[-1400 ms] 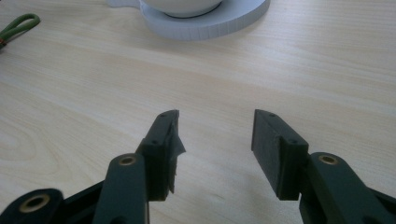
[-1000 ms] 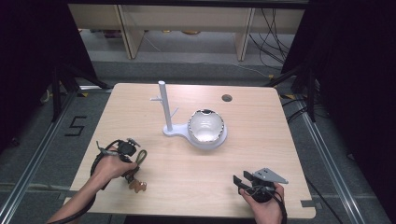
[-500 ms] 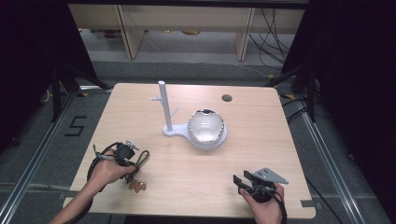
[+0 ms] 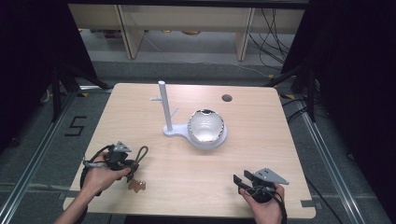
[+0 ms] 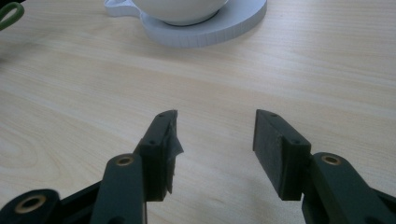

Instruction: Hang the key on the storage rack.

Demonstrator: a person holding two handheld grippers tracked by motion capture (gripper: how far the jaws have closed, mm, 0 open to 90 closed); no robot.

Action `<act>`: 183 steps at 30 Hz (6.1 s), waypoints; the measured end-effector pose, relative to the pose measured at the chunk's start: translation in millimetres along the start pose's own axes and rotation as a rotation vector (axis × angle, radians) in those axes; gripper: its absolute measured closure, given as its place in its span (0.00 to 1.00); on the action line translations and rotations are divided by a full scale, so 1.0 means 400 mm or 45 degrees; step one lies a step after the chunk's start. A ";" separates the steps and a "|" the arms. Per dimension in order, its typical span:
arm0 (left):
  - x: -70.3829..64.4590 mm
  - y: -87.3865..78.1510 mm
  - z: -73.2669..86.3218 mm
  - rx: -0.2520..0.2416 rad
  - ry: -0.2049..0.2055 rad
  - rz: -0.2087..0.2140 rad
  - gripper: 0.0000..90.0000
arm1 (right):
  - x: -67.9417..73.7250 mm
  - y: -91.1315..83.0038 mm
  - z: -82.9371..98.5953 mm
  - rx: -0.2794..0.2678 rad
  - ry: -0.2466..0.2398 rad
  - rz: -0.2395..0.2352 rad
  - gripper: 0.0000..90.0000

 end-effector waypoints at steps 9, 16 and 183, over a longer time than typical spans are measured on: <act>0.011 -0.024 0.024 -0.131 0.073 -0.009 0.77 | -0.001 0.009 0.002 -0.042 -0.008 -0.001 0.56; 0.000 -0.027 0.030 -0.285 0.024 -0.013 0.77 | -0.004 0.010 0.000 -0.059 -0.044 -0.004 0.56; 0.023 -0.098 -0.285 -0.654 0.012 -0.036 0.77 | -0.002 -0.003 -0.003 -0.092 -0.032 -0.001 0.56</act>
Point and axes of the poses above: each handheld gripper's, and its own axes: y roughly forward along the jaws, z roughly out of its underside, x roughly to its left, the point moved 1 cm from there along y, roughly forward along the jaws, and after that the axes turned 6 degrees about x, right-handed, at the moved point
